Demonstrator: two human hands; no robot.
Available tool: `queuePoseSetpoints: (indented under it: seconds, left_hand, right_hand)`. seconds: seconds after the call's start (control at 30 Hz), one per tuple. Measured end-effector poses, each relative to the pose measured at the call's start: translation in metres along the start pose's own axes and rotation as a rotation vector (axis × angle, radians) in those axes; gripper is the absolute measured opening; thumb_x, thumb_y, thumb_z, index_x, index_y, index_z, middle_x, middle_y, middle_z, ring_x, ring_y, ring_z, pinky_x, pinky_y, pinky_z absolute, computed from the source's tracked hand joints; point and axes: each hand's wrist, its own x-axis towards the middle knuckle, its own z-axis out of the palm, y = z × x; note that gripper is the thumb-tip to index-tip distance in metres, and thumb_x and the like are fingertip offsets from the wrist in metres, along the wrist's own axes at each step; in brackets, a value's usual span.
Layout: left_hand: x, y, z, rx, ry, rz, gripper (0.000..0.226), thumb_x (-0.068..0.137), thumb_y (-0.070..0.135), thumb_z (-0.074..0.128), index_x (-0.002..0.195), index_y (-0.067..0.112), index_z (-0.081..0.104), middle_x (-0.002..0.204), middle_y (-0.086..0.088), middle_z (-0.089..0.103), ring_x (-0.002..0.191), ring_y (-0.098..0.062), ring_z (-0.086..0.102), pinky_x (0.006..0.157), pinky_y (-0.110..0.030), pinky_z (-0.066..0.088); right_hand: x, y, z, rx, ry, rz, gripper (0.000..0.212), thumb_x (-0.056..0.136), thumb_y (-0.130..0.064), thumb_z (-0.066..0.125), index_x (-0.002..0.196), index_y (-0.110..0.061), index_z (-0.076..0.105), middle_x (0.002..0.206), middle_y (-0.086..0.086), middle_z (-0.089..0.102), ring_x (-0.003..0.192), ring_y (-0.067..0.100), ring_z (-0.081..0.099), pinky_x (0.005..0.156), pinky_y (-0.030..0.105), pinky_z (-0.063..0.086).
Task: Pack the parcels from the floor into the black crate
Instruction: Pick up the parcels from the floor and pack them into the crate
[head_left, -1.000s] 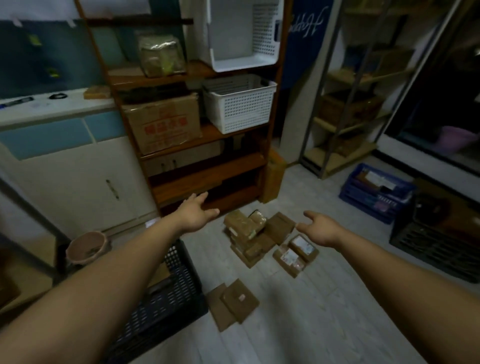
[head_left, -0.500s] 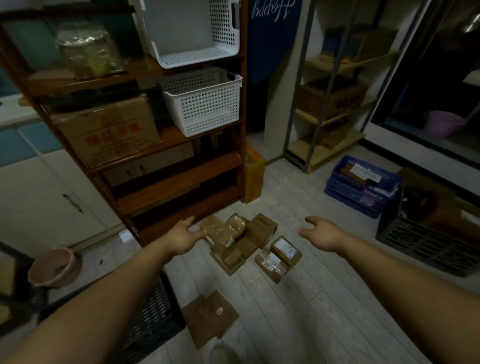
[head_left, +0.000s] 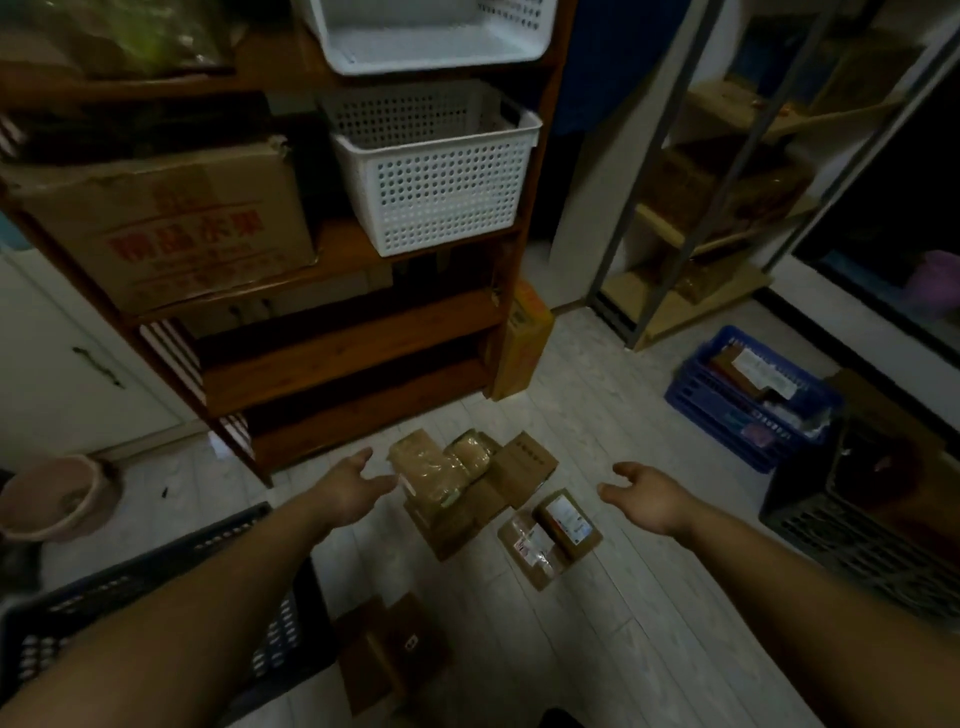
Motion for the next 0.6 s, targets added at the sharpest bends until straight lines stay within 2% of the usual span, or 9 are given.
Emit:
queuePoseSetpoints:
  seconds: [0.07,0.1,0.2,0.3,0.37,0.43,0.47,0.53,0.6]
  left_hand:
    - [0.01,-0.006,-0.006,-0.041,0.017,-0.04,0.071,0.095,0.034,0.052,0.151,0.015,0.013,0.158,-0.009,0.016,0.123,-0.019,0.047,0.095,-0.026,0.039]
    - [0.015,-0.01,-0.008,-0.059,0.029,-0.071,0.071,0.095,0.034,0.052,0.151,0.016,0.013,0.158,-0.009,0.016,0.125,-0.021,0.046,0.094,-0.026,0.039]
    - [0.027,-0.02,-0.009,-0.118,0.035,-0.175,0.073,0.094,0.038,0.052,0.152,0.019,0.011,0.158,-0.008,0.015,0.139,-0.029,0.03,0.106,-0.031,0.031]
    - [0.042,-0.035,0.002,-0.207,0.095,-0.257,0.079,0.091,0.042,0.056,0.152,0.02,0.011,0.157,-0.01,0.018,0.139,-0.029,0.029,0.114,-0.038,0.028]
    - [0.06,-0.047,0.017,-0.263,0.157,-0.312,0.078,0.089,0.042,0.058,0.151,0.019,0.016,0.155,-0.011,0.024,0.137,-0.03,0.033,0.113,-0.043,0.03]
    - [0.085,-0.061,0.039,-0.319,0.138,-0.365,0.079,0.087,0.042,0.06,0.15,0.018,0.019,0.15,-0.011,0.034,0.132,-0.03,0.04,0.111,-0.045,0.033]
    - [0.1,-0.065,0.05,-0.347,0.126,-0.385,0.085,0.084,0.045,0.064,0.15,0.018,0.019,0.145,-0.011,0.042,0.125,-0.028,0.048,0.108,-0.045,0.037]
    - [0.135,-0.072,0.073,-0.377,0.098,-0.435,0.101,0.07,0.059,0.07,0.149,0.021,0.021,0.139,-0.01,0.048,0.113,-0.027,0.059,0.099,-0.04,0.047]
    - [0.165,-0.063,0.092,-0.378,0.09,-0.469,0.091,0.08,0.05,0.067,0.15,0.02,0.018,0.136,-0.011,0.049,0.108,-0.027,0.06,0.079,-0.021,0.05]
  right_hand:
    - [0.025,-0.016,0.004,-0.048,-0.052,-0.027,0.07,0.095,-0.041,0.053,0.15,-0.009,0.024,0.154,0.01,0.031,0.136,0.024,0.038,0.108,0.028,0.031]
    - [0.036,-0.025,0.007,-0.07,-0.076,-0.044,0.067,0.095,-0.041,0.053,0.149,-0.01,0.027,0.152,0.01,0.034,0.135,0.025,0.039,0.108,0.028,0.032]
    - [0.071,-0.05,0.015,-0.143,-0.162,-0.141,0.046,0.097,-0.034,0.051,0.136,-0.01,0.047,0.135,0.011,0.053,0.116,0.023,0.053,0.098,0.028,0.04]
    - [0.114,-0.067,0.023,-0.24,-0.273,-0.282,0.024,0.099,-0.02,0.05,0.119,-0.011,0.057,0.114,0.007,0.058,0.102,0.021,0.056,0.085,0.027,0.045]
    - [0.148,-0.073,0.03,-0.299,-0.315,-0.356,0.01,0.096,-0.016,0.054,0.097,-0.026,0.055,0.097,-0.003,0.051,0.091,0.014,0.052,0.073,0.02,0.042]
    - [0.197,-0.064,0.042,-0.332,-0.332,-0.394,0.023,0.092,-0.021,0.057,0.08,-0.034,0.043,0.082,-0.01,0.045,0.075,0.009,0.048,0.071,0.027,0.04]
    - [0.224,-0.055,0.049,-0.317,-0.348,-0.407,0.021,0.09,-0.026,0.058,0.079,-0.034,0.042,0.078,-0.01,0.045,0.072,0.009,0.049,0.071,0.031,0.042]
    - [0.277,-0.037,0.069,-0.278,-0.365,-0.399,0.011,0.083,-0.043,0.057,0.082,-0.04,0.047,0.083,-0.008,0.054,0.079,0.016,0.057,0.075,0.037,0.05]
    - [0.3,-0.039,0.084,-0.246,-0.374,-0.371,0.009,0.085,-0.045,0.056,0.093,-0.041,0.056,0.094,-0.006,0.062,0.085,0.016,0.06,0.078,0.037,0.053]
